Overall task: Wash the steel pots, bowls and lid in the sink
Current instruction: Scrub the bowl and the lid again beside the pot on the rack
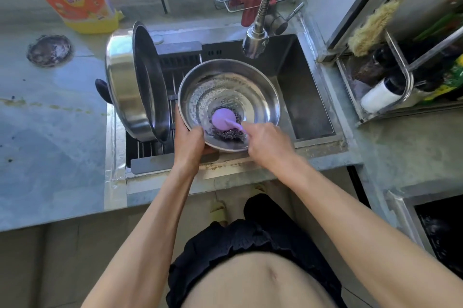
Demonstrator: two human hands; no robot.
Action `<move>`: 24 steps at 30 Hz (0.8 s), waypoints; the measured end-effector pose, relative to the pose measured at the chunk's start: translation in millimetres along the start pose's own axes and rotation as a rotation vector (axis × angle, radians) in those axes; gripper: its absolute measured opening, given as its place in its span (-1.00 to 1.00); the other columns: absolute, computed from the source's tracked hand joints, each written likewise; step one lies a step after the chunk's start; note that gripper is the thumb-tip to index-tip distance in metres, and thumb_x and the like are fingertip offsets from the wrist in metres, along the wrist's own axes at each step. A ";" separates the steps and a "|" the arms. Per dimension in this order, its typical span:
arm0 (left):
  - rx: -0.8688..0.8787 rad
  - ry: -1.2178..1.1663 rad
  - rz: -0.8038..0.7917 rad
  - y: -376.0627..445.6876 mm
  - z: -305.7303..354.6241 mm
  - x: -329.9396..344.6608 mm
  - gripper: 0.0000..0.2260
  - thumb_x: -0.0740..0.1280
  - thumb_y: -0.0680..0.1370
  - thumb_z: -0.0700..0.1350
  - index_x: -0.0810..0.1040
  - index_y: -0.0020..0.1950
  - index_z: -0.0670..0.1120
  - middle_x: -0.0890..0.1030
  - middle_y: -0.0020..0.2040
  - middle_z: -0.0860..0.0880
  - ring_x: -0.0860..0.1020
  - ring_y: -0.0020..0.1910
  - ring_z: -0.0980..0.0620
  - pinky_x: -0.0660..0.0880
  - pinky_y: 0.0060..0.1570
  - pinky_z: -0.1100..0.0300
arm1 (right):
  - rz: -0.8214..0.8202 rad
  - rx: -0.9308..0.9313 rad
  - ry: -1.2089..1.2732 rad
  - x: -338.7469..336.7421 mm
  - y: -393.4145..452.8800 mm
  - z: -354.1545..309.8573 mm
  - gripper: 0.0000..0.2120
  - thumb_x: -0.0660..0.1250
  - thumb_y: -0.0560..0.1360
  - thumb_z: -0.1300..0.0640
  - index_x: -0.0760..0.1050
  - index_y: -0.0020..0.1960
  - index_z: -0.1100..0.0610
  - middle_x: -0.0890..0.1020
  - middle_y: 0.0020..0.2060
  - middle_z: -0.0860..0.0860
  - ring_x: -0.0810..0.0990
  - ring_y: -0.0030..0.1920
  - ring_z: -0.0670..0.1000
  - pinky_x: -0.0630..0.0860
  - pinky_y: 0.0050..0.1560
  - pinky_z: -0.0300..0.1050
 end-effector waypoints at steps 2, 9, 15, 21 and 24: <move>0.023 -0.023 0.002 -3.9 10.0 8.4 -0.22 0.17 0.29 -0.35 0.37 0.49 0.11 0.57 0.35 0.03 0.55 0.32 0.06 0.51 0.35 -0.05 | -0.036 -0.105 0.067 -1.8 -0.1 -8.1 -0.66 0.18 0.57 0.26 0.48 0.24 -0.06 0.53 -0.22 0.03 0.55 -0.21 0.16 0.32 -0.31 -0.08; 0.004 0.024 -0.075 -23.7 16.1 61.8 -0.34 0.22 0.38 -0.33 0.43 0.38 0.24 0.61 0.22 0.07 0.61 0.23 -0.04 0.60 0.16 -0.25 | 0.006 0.199 -0.009 -40.8 49.3 73.0 -0.53 0.15 0.52 0.27 0.46 0.40 0.01 0.57 0.22 0.17 0.56 0.19 0.24 0.47 0.11 0.03; -0.037 0.051 -0.017 -7.1 17.2 82.8 -0.30 0.23 0.37 -0.42 0.43 0.46 0.08 0.64 0.23 -0.07 0.64 0.20 -0.13 0.57 0.18 -0.32 | -0.131 -0.067 0.185 -28.6 43.6 69.4 -0.50 0.18 0.56 0.24 0.42 0.42 -0.17 0.60 0.16 0.14 0.58 0.12 0.21 0.51 0.05 0.00; 0.023 0.012 0.060 -2.4 31.8 94.8 -0.36 0.26 0.35 -0.31 0.47 0.41 0.07 0.64 0.21 -0.02 0.63 0.20 -0.03 0.61 0.16 -0.22 | -0.184 -0.068 0.095 -33.4 39.2 93.2 -0.56 0.15 0.58 0.26 0.46 0.37 -0.07 0.56 0.16 0.10 0.56 0.10 0.20 0.32 -0.15 -0.06; 0.042 0.044 0.111 0.1 34.6 85.3 -0.32 0.21 0.40 -0.39 0.41 0.48 0.06 0.59 0.24 0.01 0.60 0.21 0.03 0.62 0.18 -0.13 | -0.200 0.079 0.014 -28.8 35.7 121.2 -0.62 0.14 0.56 0.27 0.49 0.32 0.07 0.57 0.13 0.13 0.58 0.09 0.20 0.36 -0.13 -0.04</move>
Point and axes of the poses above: each hand's wrist, its own y-axis towards the middle knuckle, its own x-axis out of the palm, z = x × y, the point moved 8 cm from there along y, towards the middle knuckle
